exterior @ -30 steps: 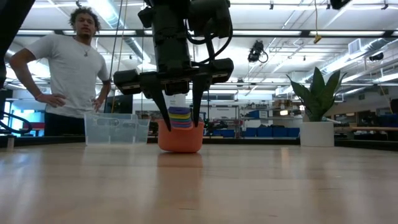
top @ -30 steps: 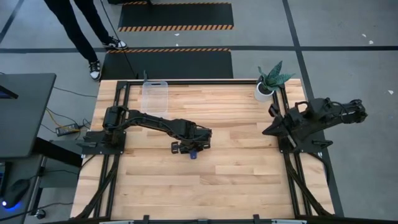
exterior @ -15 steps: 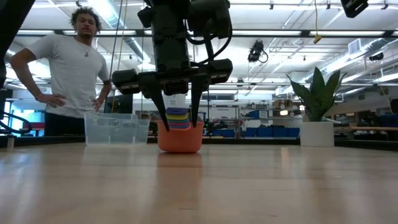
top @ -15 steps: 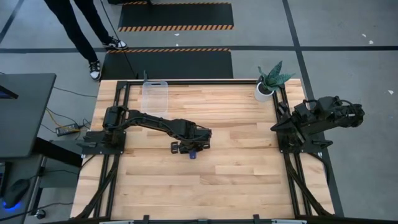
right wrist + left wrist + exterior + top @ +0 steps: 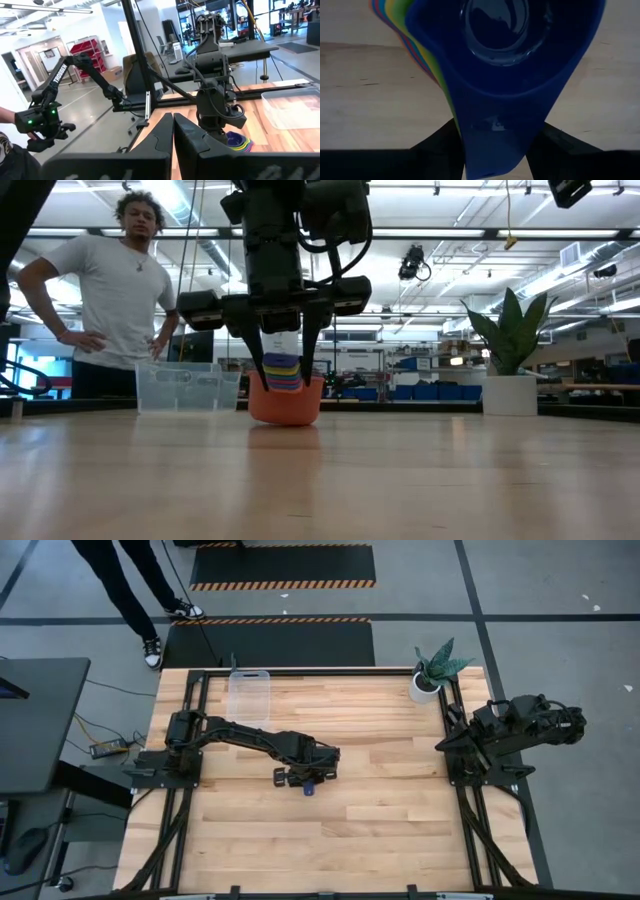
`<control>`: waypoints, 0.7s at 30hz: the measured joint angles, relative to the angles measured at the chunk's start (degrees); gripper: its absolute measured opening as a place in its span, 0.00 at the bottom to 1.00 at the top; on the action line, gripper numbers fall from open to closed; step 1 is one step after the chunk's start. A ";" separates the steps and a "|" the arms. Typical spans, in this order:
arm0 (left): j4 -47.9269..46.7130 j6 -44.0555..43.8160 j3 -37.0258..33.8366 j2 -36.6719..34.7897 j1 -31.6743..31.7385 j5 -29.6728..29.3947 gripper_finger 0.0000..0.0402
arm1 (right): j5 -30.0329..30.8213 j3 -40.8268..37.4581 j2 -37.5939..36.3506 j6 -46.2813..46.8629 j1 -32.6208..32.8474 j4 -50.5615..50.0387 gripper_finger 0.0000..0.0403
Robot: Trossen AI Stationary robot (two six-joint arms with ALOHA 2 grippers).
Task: Nest measuring cups in basket
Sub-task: Put the measuring cups into the transparent bin
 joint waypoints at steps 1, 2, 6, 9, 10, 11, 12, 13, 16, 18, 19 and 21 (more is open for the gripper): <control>0.00 0.02 0.00 0.00 0.00 0.18 0.42 | -0.23 0.00 0.00 0.00 0.00 0.06 0.05; 0.00 0.00 0.00 0.00 0.00 0.35 0.42 | -0.44 -0.01 0.00 0.00 0.00 0.24 0.05; 0.01 -0.01 0.00 0.00 -0.01 1.17 0.42 | -1.72 -0.02 0.02 0.02 0.00 1.29 0.05; 0.00 -0.02 0.00 0.00 0.00 1.35 0.42 | -1.97 -0.02 0.02 0.00 0.00 1.75 0.05; 0.02 0.00 0.00 0.00 0.00 1.35 0.42 | -1.95 -0.02 0.02 0.00 0.00 1.73 0.05; 0.00 -0.01 0.01 0.00 -0.01 1.37 0.42 | -1.95 -0.02 0.02 0.00 0.00 1.73 0.05; 0.02 0.00 0.00 0.00 0.00 1.39 0.42 | -1.95 -0.02 0.02 0.00 0.00 1.73 0.05; 0.01 0.00 0.00 0.00 0.00 1.40 0.42 | -1.96 -0.02 0.02 0.00 0.00 1.75 0.05; 0.00 0.00 0.02 0.00 -0.02 1.35 0.42 | -1.97 -0.02 0.02 0.00 0.00 1.73 0.05; -0.02 0.00 0.02 0.00 -0.02 1.15 0.42 | -1.97 -0.02 0.02 0.00 0.00 1.73 0.05; -0.04 0.02 0.00 0.00 -0.02 1.13 0.42 | -1.96 -0.02 0.02 0.00 0.00 1.73 0.05; -0.04 0.04 0.02 0.00 -0.02 0.81 0.42 | -1.97 -0.02 0.02 0.00 0.00 1.73 0.05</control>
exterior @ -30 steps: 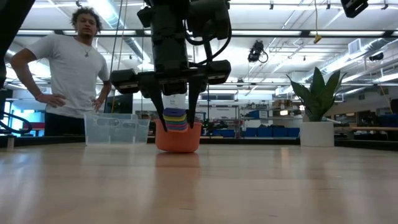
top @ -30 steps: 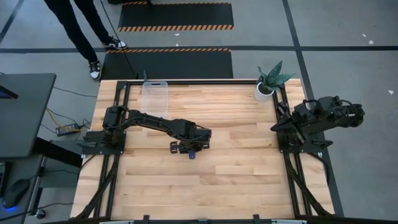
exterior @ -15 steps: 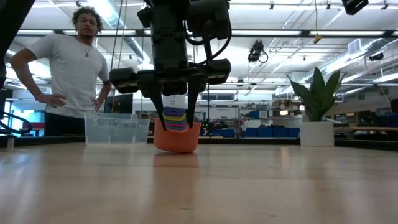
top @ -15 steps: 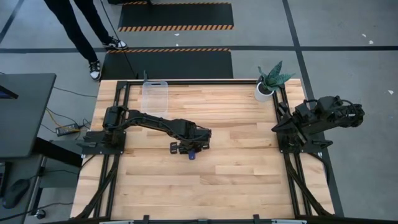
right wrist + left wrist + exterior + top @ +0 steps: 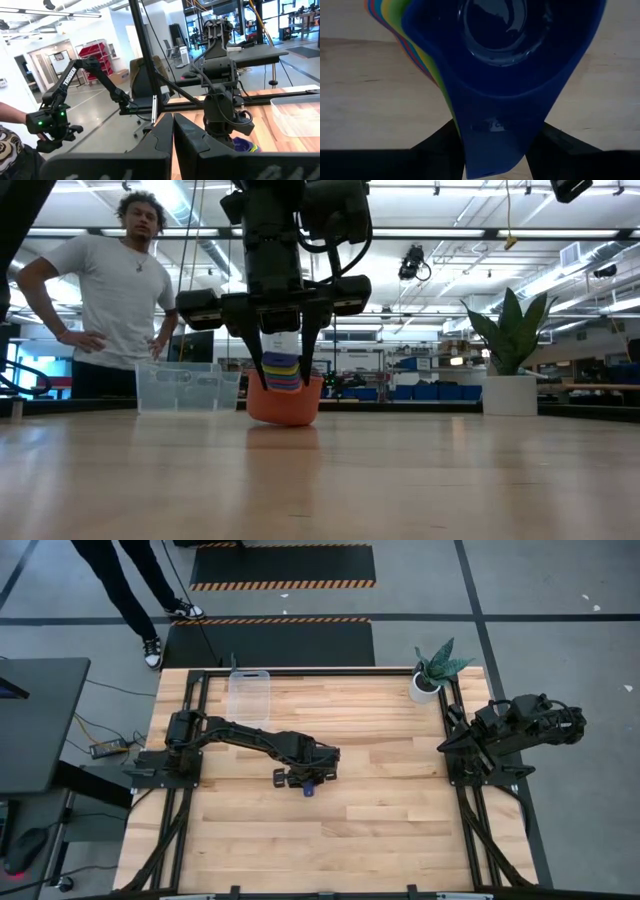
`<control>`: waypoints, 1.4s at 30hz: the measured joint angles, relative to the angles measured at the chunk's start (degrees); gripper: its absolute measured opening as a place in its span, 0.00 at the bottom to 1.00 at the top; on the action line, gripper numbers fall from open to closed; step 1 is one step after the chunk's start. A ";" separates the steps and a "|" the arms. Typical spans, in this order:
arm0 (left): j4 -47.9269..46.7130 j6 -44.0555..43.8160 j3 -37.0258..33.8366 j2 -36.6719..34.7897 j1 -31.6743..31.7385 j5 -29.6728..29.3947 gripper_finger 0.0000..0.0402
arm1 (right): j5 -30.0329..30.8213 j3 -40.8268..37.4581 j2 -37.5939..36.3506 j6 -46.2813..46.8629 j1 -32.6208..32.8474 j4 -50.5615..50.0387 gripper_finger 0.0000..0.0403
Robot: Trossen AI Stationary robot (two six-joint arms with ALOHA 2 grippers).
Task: Nest measuring cups in basket
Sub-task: Put the measuring cups into the transparent bin
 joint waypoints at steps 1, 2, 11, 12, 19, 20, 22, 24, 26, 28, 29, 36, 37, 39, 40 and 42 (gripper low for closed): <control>-0.01 0.00 0.00 0.00 0.00 -0.27 0.42 | 0.00 0.00 0.00 0.00 0.00 0.00 0.05; -0.01 0.02 -0.01 0.00 0.00 -0.36 0.42 | 0.00 0.00 0.00 0.00 0.00 0.00 0.05; -0.04 2.59 0.00 -0.13 -0.04 -0.57 0.39 | 0.00 0.00 0.00 0.02 0.00 0.00 0.05; -0.02 3.03 -0.02 -0.20 -0.04 -0.52 0.38 | 0.00 0.00 0.00 0.02 -0.01 0.00 0.05; -0.42 3.67 0.00 -0.22 -0.05 -0.35 0.37 | -0.04 -0.01 0.00 0.04 -0.01 0.02 0.05; -0.42 3.67 0.00 -0.22 -0.09 -0.34 0.37 | -0.04 0.00 0.00 0.04 0.00 0.00 0.05; -0.42 3.76 0.00 -0.22 -0.13 -0.49 0.37 | -0.04 -0.02 0.00 0.04 0.00 0.04 0.05; -0.42 4.50 0.00 -0.22 -0.15 -0.51 0.37 | -0.04 -0.02 0.00 0.04 0.00 0.20 0.05; -0.42 4.55 0.00 -0.22 -0.15 -0.51 0.37 | -0.47 -0.02 0.01 0.04 0.00 0.71 0.05; -0.41 4.77 0.00 -0.22 -0.15 -0.55 0.37 | -1.26 -0.02 0.00 0.04 0.00 1.19 0.05; -0.42 4.95 0.00 -0.30 -0.15 -0.57 0.37 | -1.45 -0.02 0.02 0.03 -0.01 1.46 0.05; -0.94 5.37 0.02 -1.90 -0.15 -1.48 0.37 | -1.46 -0.02 0.02 0.05 0.00 1.78 0.05; -1.53 5.64 0.02 -2.26 -0.15 -1.67 0.37 | -1.46 -0.02 0.02 0.04 -0.02 1.78 0.05; -2.17 6.01 0.02 -2.95 -0.15 -2.32 0.37 | -1.46 -0.02 0.02 0.04 0.00 1.83 0.05; -2.44 6.03 0.04 -3.25 -0.15 -2.50 0.37 | -1.46 -0.02 0.02 0.04 0.00 1.80 0.05; -4.15 6.04 0.02 -3.88 -0.15 -2.94 0.37 | -1.46 -0.02 0.02 0.10 0.00 1.83 0.05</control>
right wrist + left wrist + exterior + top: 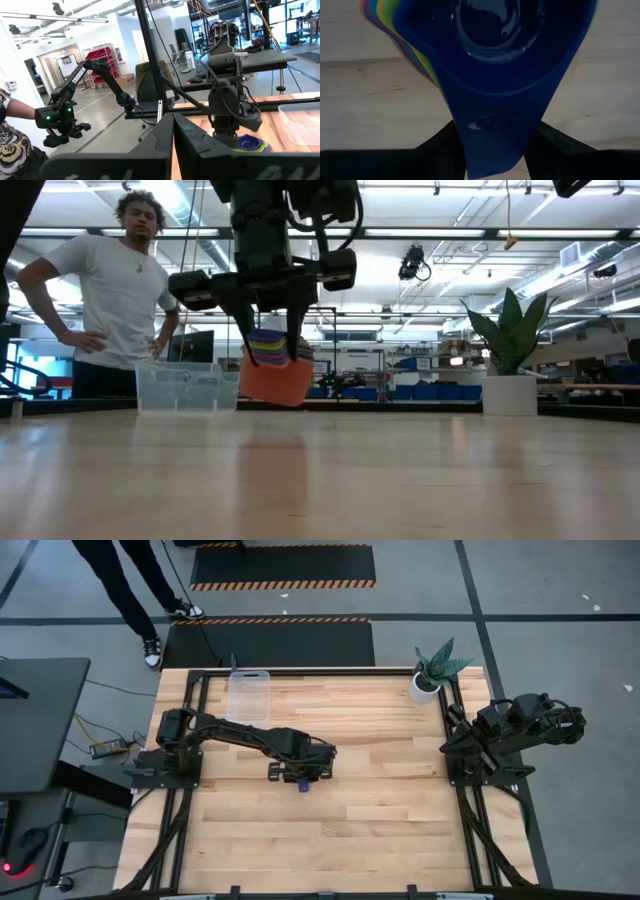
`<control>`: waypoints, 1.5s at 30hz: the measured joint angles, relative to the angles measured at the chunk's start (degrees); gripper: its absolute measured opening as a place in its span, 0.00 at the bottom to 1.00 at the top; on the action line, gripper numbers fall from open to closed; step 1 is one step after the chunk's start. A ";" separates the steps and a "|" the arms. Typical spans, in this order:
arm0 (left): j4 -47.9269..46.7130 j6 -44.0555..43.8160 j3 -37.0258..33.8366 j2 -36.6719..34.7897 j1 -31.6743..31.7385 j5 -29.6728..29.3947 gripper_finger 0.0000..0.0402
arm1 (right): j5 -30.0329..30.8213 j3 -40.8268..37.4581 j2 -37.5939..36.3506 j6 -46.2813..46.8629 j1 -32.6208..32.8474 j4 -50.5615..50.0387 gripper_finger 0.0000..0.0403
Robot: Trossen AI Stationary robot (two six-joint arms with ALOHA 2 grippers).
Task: Nest measuring cups in basket
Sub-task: Put the measuring cups into the transparent bin
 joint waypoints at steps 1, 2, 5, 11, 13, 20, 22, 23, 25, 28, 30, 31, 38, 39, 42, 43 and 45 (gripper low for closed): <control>-0.08 0.01 0.02 -0.15 0.03 -0.10 0.37 | 0.00 0.00 0.00 0.10 0.00 -0.06 0.05; -0.03 0.14 0.02 -0.29 0.04 -0.10 0.37 | 0.00 0.00 0.00 0.08 0.00 -0.08 0.05; -1.16 0.43 0.02 -0.58 0.02 -0.28 0.37 | 0.00 0.00 0.00 0.10 -0.01 -0.06 0.05; -1.16 0.77 0.02 -0.95 0.04 -1.22 0.37 | -0.02 0.00 0.00 0.32 -0.01 -0.04 0.05; -1.53 0.70 0.02 -0.95 0.05 -1.28 0.37 | 0.00 0.00 0.00 0.32 -0.01 -0.06 0.05; -1.40 0.58 0.02 -0.95 0.04 -1.26 0.37 | -0.02 0.00 0.00 0.34 -0.02 0.12 0.05; -1.37 0.58 0.02 -0.95 -0.03 -1.25 0.37 | 0.00 0.00 0.00 0.34 -0.02 0.13 0.05; -1.38 0.58 0.02 -0.95 -0.04 -1.15 0.37 | -0.02 0.00 0.00 0.34 0.00 0.16 0.05; -1.38 0.58 0.02 -0.93 -0.07 -1.09 0.37 | -0.01 0.00 0.00 0.33 -0.01 0.30 0.05; -1.54 0.58 0.02 -0.93 -0.11 -1.79 0.37 | 0.00 0.00 0.00 0.11 -0.01 0.36 0.05; -2.19 0.56 0.02 -0.91 -0.07 -2.02 0.37 | -0.01 0.00 0.00 0.10 0.00 0.37 0.05; -2.48 0.56 0.00 -0.91 0.05 -2.04 0.37 | 0.00 0.00 0.00 0.09 -0.02 0.35 0.05; -2.48 1.35 -0.02 -0.84 0.13 -1.91 0.37 | -0.01 0.00 0.00 0.07 -0.01 0.35 0.05; -2.48 1.43 -0.02 -0.84 0.13 -1.88 0.37 | -0.02 0.00 0.00 0.16 -0.01 0.35 0.05; -2.48 1.47 -0.02 -0.84 0.13 -1.30 0.37 | -0.01 0.00 0.00 0.30 -0.01 0.35 0.05; -2.48 1.48 -0.02 -0.84 0.13 -1.36 0.37 | -0.02 0.00 0.00 0.32 0.00 0.35 0.05; -2.48 1.49 -0.02 -0.84 0.11 -1.69 0.37 | -0.02 0.00 0.00 0.32 -0.02 0.35 0.05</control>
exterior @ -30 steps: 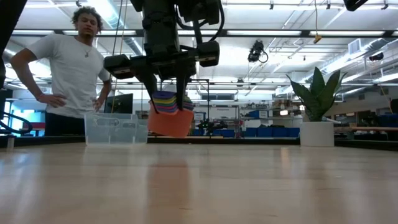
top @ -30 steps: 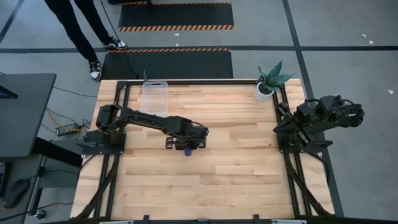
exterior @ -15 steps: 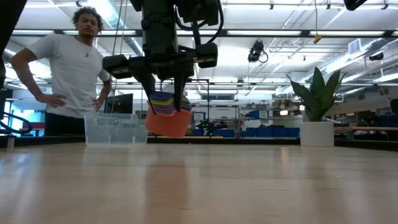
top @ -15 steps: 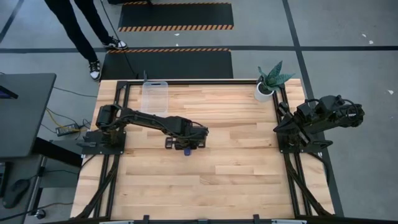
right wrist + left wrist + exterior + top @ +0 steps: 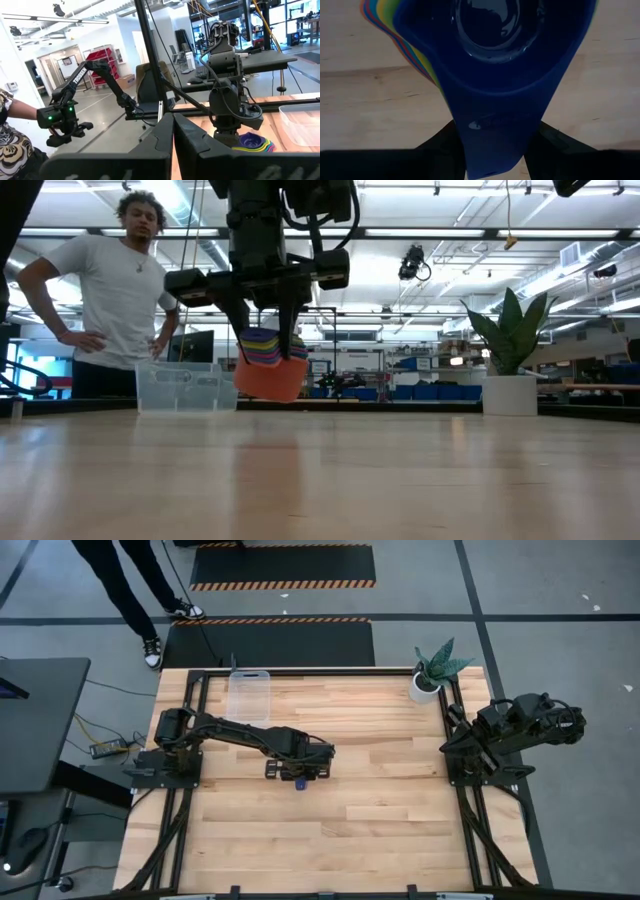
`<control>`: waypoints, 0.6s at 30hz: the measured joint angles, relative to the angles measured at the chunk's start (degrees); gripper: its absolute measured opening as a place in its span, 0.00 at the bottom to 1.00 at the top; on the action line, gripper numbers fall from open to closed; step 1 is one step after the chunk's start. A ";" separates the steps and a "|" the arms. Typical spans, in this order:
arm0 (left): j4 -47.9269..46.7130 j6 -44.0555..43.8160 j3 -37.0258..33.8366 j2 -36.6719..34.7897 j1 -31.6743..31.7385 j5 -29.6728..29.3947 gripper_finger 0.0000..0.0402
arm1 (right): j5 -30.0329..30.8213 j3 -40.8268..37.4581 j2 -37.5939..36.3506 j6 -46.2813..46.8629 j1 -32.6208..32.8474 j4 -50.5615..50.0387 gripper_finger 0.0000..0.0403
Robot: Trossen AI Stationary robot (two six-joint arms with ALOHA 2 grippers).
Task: Nest measuring cups in basket
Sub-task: Put the measuring cups into the transparent bin
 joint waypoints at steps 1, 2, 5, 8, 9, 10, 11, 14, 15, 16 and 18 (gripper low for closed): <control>0.01 0.01 0.00 0.00 0.05 -0.16 0.37 | 0.00 0.00 0.00 0.00 0.00 0.00 0.05; 0.01 0.03 0.00 0.00 0.21 -0.24 0.37 | 0.00 0.00 0.00 0.00 0.00 0.00 0.05; 0.03 0.05 0.00 0.00 0.46 -0.35 0.37 | 0.00 0.00 0.00 0.02 0.01 -0.01 0.05; 0.03 0.17 0.00 0.00 0.48 -0.47 0.37 | 0.00 0.00 0.00 0.02 0.00 -0.01 0.05; 0.02 0.43 0.00 0.00 0.46 -0.40 0.37 | 0.00 0.00 0.00 0.02 0.02 -0.02 0.05; 0.03 0.86 0.00 0.00 0.46 -0.38 0.37 | 0.00 0.00 0.00 0.02 0.00 -0.02 0.05; 0.05 1.08 0.00 0.00 0.46 -0.39 0.37 | 0.00 0.00 0.00 0.02 0.02 -0.02 0.05; 0.03 1.20 0.00 0.00 0.42 -0.33 0.37 | 0.00 0.00 0.00 0.04 0.00 -0.02 0.05; 0.03 1.24 0.00 0.00 0.45 -0.40 0.37 | 0.00 0.00 0.00 0.04 0.02 -0.02 0.05; 0.03 1.49 0.00 0.00 0.58 -0.51 0.37 | 0.00 0.00 0.00 0.04 0.01 -0.02 0.05; 0.01 1.91 0.00 0.00 0.81 -0.44 0.37 | 0.00 0.00 0.00 0.04 0.02 -0.02 0.05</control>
